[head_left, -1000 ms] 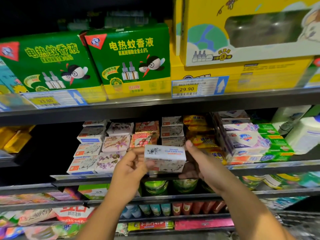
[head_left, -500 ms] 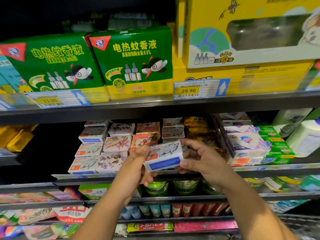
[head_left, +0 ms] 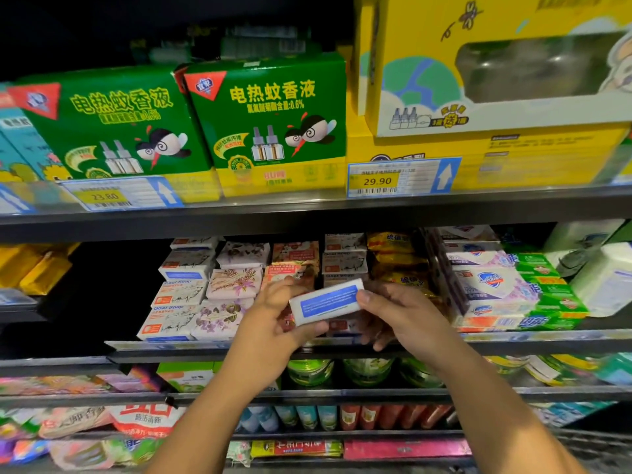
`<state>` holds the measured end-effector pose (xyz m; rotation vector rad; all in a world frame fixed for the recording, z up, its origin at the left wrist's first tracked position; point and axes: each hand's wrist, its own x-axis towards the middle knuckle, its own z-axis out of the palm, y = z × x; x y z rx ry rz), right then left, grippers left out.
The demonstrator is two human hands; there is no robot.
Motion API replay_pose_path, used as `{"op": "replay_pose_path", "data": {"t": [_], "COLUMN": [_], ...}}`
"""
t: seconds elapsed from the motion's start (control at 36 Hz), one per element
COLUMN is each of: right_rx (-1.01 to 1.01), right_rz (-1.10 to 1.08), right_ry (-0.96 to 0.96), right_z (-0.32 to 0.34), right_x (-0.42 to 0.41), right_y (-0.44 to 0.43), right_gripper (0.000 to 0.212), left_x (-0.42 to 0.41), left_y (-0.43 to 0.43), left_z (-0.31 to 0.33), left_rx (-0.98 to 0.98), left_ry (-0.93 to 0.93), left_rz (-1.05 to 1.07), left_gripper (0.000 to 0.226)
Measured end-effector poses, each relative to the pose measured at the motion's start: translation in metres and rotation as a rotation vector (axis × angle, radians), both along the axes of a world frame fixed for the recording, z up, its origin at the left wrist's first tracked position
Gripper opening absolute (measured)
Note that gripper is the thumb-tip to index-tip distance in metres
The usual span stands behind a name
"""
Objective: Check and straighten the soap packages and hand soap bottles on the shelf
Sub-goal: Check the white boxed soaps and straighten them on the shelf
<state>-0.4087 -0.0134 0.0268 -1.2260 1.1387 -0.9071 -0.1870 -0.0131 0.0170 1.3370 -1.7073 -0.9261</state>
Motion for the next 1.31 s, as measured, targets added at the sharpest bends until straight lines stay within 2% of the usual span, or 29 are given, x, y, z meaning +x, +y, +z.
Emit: {"op": "replay_pose_path", "data": {"t": [0.06,0.11,0.17,0.22,0.28,0.39,0.47,0.53,0.61,0.67,0.72,0.83,0.94,1.06,1.17,1.31], "right_rx": [-0.012,-0.050,-0.096,-0.121,-0.122,-0.175,-0.185,-0.187,-0.213,-0.235,-0.240,-0.165,-0.069,-0.002,-0.075,-0.278], "right_rz": [0.043,0.113,0.152,0.150,0.141,0.094,0.085,0.081,0.053,0.028,0.026,0.051,0.098,0.078,0.082,0.032], "right_ry": [0.123,0.225,0.257,0.236,0.199,0.157,0.103,0.100,0.049,0.017,0.017,0.044,0.038,0.035,0.043,0.054], "right_z": [0.001,0.001,0.001,0.001,-0.001,-0.004,-0.007,-0.009,-0.011,-0.011,-0.012,-0.018,-0.028,-0.037,-0.030,-0.010], "right_x": [-0.004,-0.008,-0.009,-0.007,-0.002,0.006,0.009,0.010,0.010,0.010,0.010,0.013,0.025,0.032,0.015,-0.005], "right_y": [0.000,0.000,0.000,-0.001,-0.002,-0.006,-0.006,-0.004,-0.001,0.001,0.001,0.001,0.000,-0.001,0.003,0.004], "right_gripper": [0.039,0.038,0.044,0.051,0.047,0.051,0.061,0.059,0.043,0.037,0.038,0.040,0.042,0.047,0.044,0.039], "left_x": [0.000,0.002,0.001,-0.002,-0.005,-0.006,-0.006,-0.003,0.003,0.005,0.007,0.007,-0.004,-0.005,-0.002,0.008], "left_y": [0.003,0.004,0.005,0.005,0.005,0.001,0.001,0.000,0.000,0.001,0.002,0.002,0.006,0.008,0.009,0.007], "left_z": [0.002,0.002,0.003,0.006,0.007,0.007,0.011,0.013,0.013,0.012,0.014,0.022,0.028,0.025,0.023,0.013], "left_rx": [0.112,0.144,0.181,0.245,0.277,0.273,0.272,0.278,0.283,0.270,0.213,0.075,0.045,0.008,0.000,0.047], "left_ry": [0.191,0.289,0.378,0.482,0.525,0.543,0.557,0.578,0.528,0.472,0.436,0.305,0.295,0.237,0.233,0.259], "left_rz": [-0.043,-0.020,0.013,0.050,0.085,0.117,0.107,0.081,0.010,-0.044,-0.039,0.001,-0.010,-0.045,-0.032,-0.019], "left_gripper": [0.037,0.041,0.050,0.041,0.039,0.052,0.038,0.038,0.055,0.055,0.051,0.060,0.049,0.052,0.050,0.051]}}
